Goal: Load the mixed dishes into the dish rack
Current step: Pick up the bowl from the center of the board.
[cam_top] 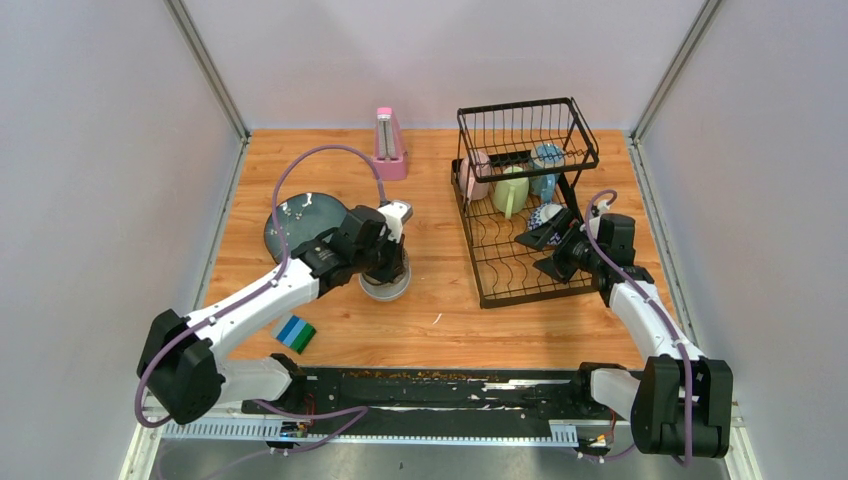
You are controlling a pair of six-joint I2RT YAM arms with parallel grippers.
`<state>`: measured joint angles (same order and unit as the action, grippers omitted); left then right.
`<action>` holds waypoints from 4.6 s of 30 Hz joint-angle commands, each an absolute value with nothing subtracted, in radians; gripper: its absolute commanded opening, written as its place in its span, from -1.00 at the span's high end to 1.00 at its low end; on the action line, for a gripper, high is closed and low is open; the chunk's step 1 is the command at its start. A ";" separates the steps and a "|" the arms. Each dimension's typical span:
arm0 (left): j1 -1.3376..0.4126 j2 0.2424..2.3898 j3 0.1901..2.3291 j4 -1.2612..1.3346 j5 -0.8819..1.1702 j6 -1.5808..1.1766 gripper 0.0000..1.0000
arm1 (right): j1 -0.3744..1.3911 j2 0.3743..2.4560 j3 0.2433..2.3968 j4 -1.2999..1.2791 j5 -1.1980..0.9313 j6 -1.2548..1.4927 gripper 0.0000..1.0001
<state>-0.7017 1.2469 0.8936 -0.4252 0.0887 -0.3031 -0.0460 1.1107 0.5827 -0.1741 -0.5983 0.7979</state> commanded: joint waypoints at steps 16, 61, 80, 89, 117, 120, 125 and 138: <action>-0.728 0.983 0.814 -0.074 0.326 -0.049 1.00 | -0.021 1.131 0.642 -0.034 -0.818 0.829 -1.00; -0.948 0.925 0.722 0.029 0.117 0.281 1.00 | 0.495 1.480 0.902 0.249 -0.957 1.013 -0.70; -0.950 0.938 0.731 0.043 0.118 0.263 1.00 | 0.506 1.477 0.876 0.262 -0.898 1.021 -0.71; -0.950 0.926 0.719 0.069 0.107 0.250 1.00 | 0.509 1.506 0.869 0.269 -0.882 1.030 -0.77; -0.954 0.948 0.698 0.111 0.117 0.216 1.00 | 0.509 1.415 0.822 0.332 -0.835 1.041 -0.11; -0.954 0.951 0.694 0.118 0.120 0.213 1.00 | 0.510 1.417 0.825 0.322 -0.835 1.034 -0.11; -0.954 0.954 0.697 0.122 0.120 0.211 1.00 | 0.509 1.409 0.822 0.318 -0.836 1.035 -0.42; -0.954 0.977 0.706 0.133 0.121 0.212 1.00 | 0.511 1.417 0.836 0.304 -0.846 1.023 -0.33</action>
<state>-0.9493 0.9829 0.6792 0.0074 0.1223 0.2073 0.5030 1.4437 0.8177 0.2749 -0.8352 1.0325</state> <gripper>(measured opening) 0.116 0.717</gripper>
